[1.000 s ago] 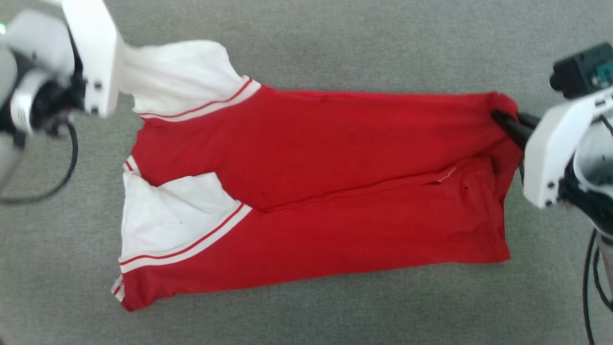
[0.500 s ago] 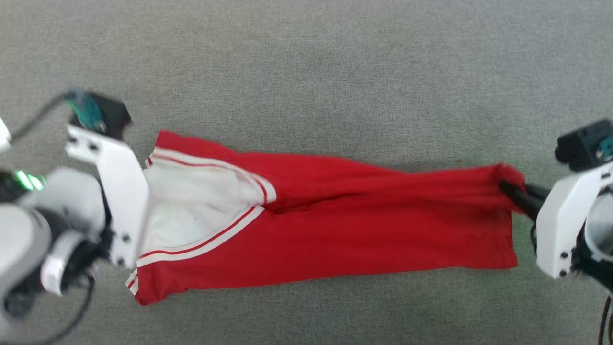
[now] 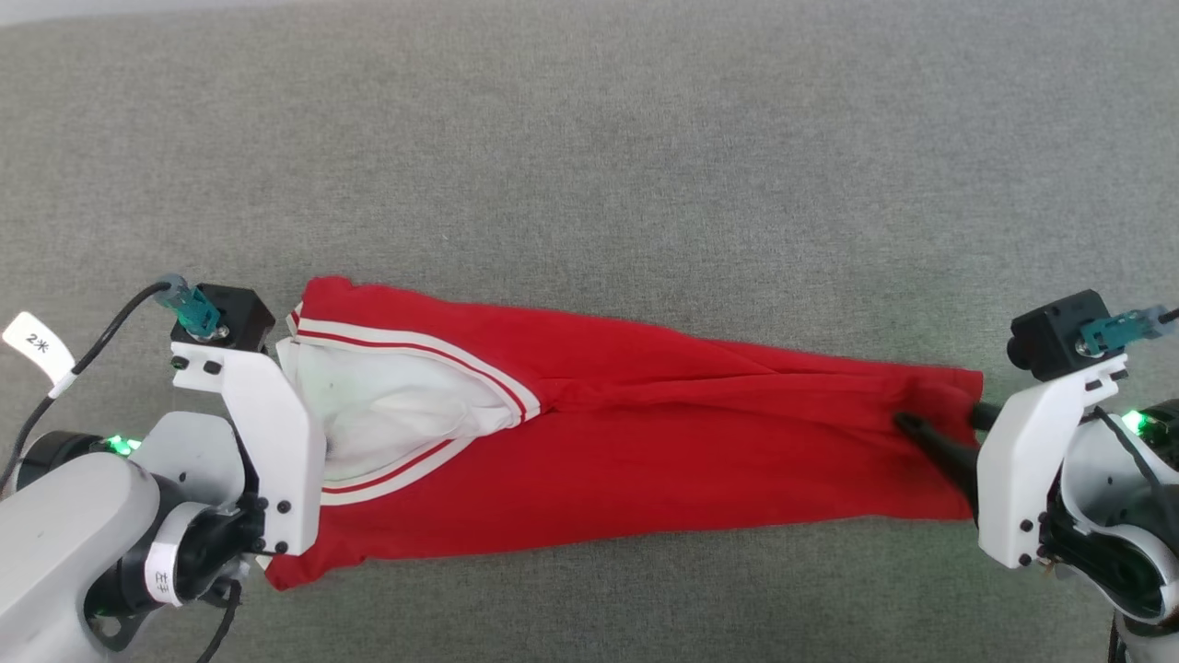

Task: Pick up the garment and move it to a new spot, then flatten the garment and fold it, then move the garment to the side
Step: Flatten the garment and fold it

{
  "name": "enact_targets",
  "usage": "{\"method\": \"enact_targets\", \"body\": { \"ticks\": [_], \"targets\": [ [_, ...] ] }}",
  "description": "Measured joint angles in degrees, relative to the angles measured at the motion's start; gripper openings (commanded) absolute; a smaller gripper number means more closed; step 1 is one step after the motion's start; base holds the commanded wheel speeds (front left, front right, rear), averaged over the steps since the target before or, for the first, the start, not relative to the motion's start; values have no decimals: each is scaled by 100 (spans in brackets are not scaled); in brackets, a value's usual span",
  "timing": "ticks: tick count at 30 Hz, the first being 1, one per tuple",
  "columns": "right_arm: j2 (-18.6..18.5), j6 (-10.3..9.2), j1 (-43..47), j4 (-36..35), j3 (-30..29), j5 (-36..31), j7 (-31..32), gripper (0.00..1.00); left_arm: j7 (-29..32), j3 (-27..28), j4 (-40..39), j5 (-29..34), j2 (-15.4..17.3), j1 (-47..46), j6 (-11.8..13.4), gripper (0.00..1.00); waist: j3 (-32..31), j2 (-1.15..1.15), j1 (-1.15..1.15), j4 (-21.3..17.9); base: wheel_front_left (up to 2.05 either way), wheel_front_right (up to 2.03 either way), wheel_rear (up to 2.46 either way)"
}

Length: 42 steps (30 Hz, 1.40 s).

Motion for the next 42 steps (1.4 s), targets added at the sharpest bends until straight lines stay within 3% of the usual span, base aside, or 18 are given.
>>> {"method": "enact_targets", "body": {
  "ticks": [13, 24, 31, 39, 42],
  "targets": [
    [54, 0, 500, -208, -639, 65, -249, 100, -1959, 780, -205, -165, 16, 756, -268, 100, -216, 0, 0, 102, 0, 0, 0],
    [102, 0, 518, 344, -1192, 179, -282, 100, -4198, 1430, 241, -43, -170, 1618, -661, 100, -185, 0, 0, 272, 0, 0, 0],
    [43, 0, 490, 847, -1099, 407, -176, 100, -5371, 1780, 765, -194, -419, 2223, -942, 100, -188, 0, 0, 451, 0, 0, 0],
    [41, -11, 110, 1465, -662, 699, 149, 100, -5835, 2249, 1351, -132, -875, 2645, -1291, 100, -186, 0, 0, 649, 0, 0, 0],
    [-3, -24, -46, 1660, -544, 838, 260, 2, -5855, 2616, 1532, 129, -1147, 2770, -1432, 100, -191, 0, 0, 718, 0, 0, 0]
  ]
}}
